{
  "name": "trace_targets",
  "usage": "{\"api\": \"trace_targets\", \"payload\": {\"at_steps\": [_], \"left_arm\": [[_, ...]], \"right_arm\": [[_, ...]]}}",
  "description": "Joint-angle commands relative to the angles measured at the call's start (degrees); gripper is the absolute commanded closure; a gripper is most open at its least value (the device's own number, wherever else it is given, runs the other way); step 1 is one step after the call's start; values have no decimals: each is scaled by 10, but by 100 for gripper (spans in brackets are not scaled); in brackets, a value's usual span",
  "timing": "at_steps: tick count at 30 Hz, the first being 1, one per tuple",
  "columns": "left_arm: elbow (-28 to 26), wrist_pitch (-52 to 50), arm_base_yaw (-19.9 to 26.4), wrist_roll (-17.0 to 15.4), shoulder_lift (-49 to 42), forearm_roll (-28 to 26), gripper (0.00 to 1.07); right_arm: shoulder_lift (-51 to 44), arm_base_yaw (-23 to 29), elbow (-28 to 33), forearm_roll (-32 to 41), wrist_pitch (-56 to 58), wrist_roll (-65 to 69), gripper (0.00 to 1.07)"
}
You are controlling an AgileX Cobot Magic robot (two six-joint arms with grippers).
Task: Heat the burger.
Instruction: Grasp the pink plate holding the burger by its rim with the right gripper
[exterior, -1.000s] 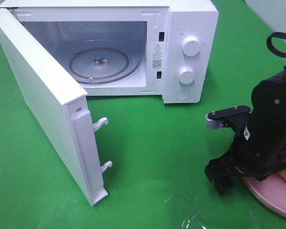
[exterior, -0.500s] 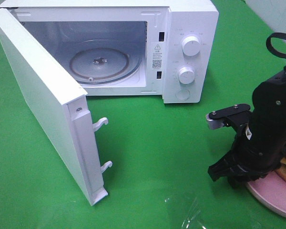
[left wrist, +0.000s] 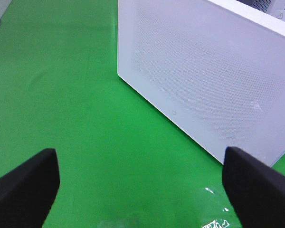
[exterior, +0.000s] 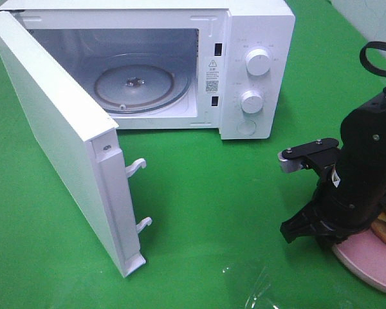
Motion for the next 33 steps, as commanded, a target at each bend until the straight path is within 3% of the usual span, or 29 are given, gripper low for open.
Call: {"api": "trace_targets", "payload": {"at_steps": [1, 15, 33], "left_arm": [[2, -5, 2, -1, -7, -6, 22], [2, -5, 2, -1, -7, -6, 22], [2, -5, 2, -1, -7, -6, 22]], "right_arm": [[15, 0, 5, -2, -1, -9, 107], [-24, 16, 5, -73, 46, 70, 107], [-70, 129, 5, -205, 163, 203, 107]]}}
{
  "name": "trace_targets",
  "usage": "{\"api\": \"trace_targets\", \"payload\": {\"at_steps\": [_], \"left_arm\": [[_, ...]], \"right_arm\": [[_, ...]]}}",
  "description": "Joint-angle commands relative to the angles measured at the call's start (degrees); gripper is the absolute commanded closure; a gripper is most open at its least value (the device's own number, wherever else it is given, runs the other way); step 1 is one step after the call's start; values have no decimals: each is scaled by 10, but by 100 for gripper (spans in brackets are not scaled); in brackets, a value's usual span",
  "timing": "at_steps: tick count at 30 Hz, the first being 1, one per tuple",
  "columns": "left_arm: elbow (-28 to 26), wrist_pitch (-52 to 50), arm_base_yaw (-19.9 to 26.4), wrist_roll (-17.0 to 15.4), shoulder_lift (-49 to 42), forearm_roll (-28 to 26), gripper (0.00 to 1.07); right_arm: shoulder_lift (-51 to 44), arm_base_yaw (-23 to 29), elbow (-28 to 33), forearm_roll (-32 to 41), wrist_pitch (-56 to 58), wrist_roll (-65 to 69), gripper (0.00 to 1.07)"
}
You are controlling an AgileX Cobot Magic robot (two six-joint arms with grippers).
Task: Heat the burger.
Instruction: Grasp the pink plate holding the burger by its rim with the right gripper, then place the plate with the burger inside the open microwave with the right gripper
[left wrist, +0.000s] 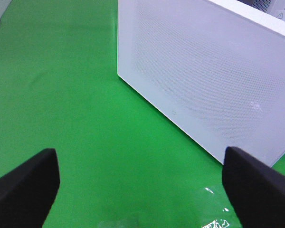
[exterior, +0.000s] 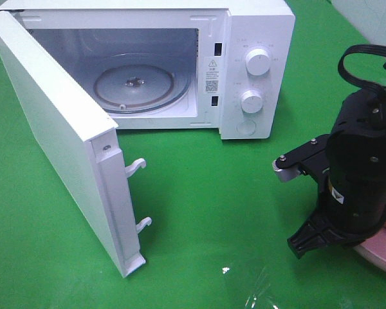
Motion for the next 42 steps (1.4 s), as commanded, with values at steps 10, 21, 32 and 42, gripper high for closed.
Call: {"api": "trace_targets", "payload": {"at_steps": [10, 21, 32, 42], "left_arm": [[2, -5, 2, -1, -7, -6, 22], [2, -5, 2, -1, -7, -6, 22], [2, -5, 2, -1, -7, -6, 22], [2, -5, 2, -1, -7, -6, 22]], "right_arm": [[-56, 76, 1, -63, 100, 55, 107], [-78, 136, 1, -92, 159, 89, 107], [-96, 142, 2, -89, 179, 76, 107], [-143, 197, 54, -91, 186, 63, 107]]}}
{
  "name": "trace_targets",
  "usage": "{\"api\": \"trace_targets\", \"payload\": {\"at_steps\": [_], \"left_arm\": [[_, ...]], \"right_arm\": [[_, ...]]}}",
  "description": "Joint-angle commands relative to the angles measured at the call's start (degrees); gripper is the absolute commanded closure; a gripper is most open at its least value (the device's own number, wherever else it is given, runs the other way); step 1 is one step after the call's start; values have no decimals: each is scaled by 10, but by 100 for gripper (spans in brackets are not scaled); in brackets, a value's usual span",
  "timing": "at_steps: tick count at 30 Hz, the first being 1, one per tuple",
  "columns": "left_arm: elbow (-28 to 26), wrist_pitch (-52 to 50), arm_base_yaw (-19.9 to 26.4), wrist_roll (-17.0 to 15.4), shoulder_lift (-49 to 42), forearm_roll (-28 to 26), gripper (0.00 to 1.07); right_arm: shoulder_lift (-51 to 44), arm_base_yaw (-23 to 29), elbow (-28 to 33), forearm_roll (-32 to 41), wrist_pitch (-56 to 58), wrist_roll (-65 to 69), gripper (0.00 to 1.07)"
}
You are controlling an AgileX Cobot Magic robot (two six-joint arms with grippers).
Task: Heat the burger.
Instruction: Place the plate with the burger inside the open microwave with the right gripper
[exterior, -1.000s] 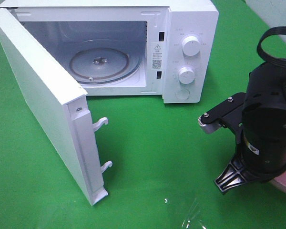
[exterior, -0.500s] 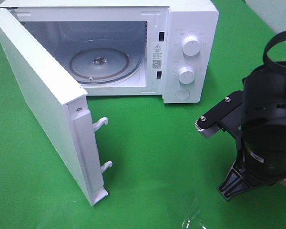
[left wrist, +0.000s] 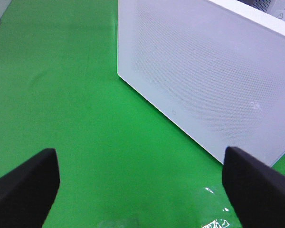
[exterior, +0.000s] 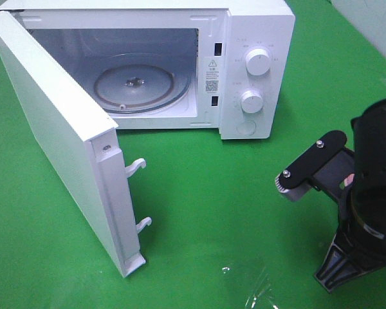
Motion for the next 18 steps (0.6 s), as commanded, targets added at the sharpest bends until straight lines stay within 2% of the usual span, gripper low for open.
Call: {"api": "trace_targets", "payload": {"at_steps": [1, 3, 6, 10, 18], "left_arm": [[2, -5, 2, -1, -7, -6, 22], [2, -5, 2, -1, -7, -6, 22], [2, -5, 2, -1, -7, -6, 22], [2, -5, 2, -1, -7, -6, 22], [2, -5, 2, -1, -7, -6, 22]], "right_arm": [[-17, 21, 14, -29, 26, -7, 107], [-37, 49, 30, -29, 26, -7, 107], [-41, 56, 36, -29, 26, -7, 107], [-61, 97, 57, -29, 25, -7, 107], [-64, 112, 65, -45, 13, -14, 107]]}}
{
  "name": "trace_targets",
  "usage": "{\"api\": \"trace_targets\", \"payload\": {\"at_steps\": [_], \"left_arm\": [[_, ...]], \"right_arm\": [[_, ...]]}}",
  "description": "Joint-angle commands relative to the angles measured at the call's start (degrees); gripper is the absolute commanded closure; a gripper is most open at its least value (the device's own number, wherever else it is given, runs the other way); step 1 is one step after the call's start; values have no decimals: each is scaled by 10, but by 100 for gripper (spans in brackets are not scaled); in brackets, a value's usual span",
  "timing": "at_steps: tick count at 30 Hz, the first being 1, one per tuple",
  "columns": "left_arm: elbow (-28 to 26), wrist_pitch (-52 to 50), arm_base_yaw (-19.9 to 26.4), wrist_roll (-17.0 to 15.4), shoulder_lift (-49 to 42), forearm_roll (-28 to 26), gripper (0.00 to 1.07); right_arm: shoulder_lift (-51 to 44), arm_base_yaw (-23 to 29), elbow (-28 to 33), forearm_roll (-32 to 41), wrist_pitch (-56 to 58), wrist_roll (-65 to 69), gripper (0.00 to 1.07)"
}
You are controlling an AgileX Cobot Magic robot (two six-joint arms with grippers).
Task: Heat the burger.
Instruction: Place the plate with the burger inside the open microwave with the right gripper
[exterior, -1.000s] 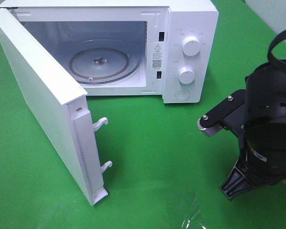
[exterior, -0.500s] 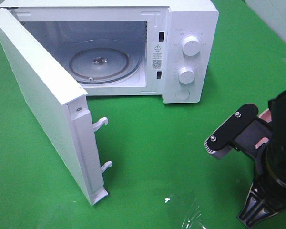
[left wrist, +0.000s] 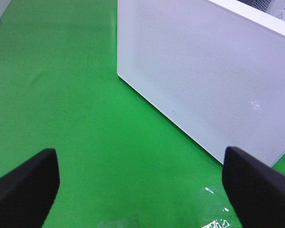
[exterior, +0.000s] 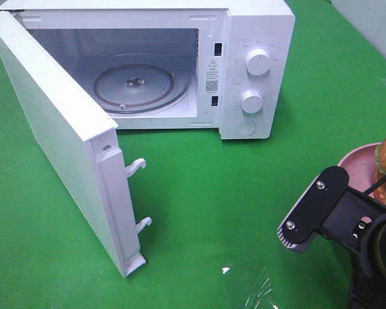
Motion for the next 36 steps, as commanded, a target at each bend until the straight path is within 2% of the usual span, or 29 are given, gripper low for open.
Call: {"api": "trace_targets", "payload": {"at_steps": [1, 11, 27, 36], "left_arm": [[2, -5, 2, -1, -7, -6, 22], [2, -5, 2, -1, -7, -6, 22], [2, -5, 2, -1, -7, -6, 22], [2, -5, 2, -1, -7, -6, 22]], "right_arm": [[-5, 2, 3, -39, 13, -11, 107], [-5, 2, 3, -53, -10, -28, 107], [-5, 2, 3, -127, -67, -152, 107], [-5, 1, 3, -172, -84, -160, 107]]}}
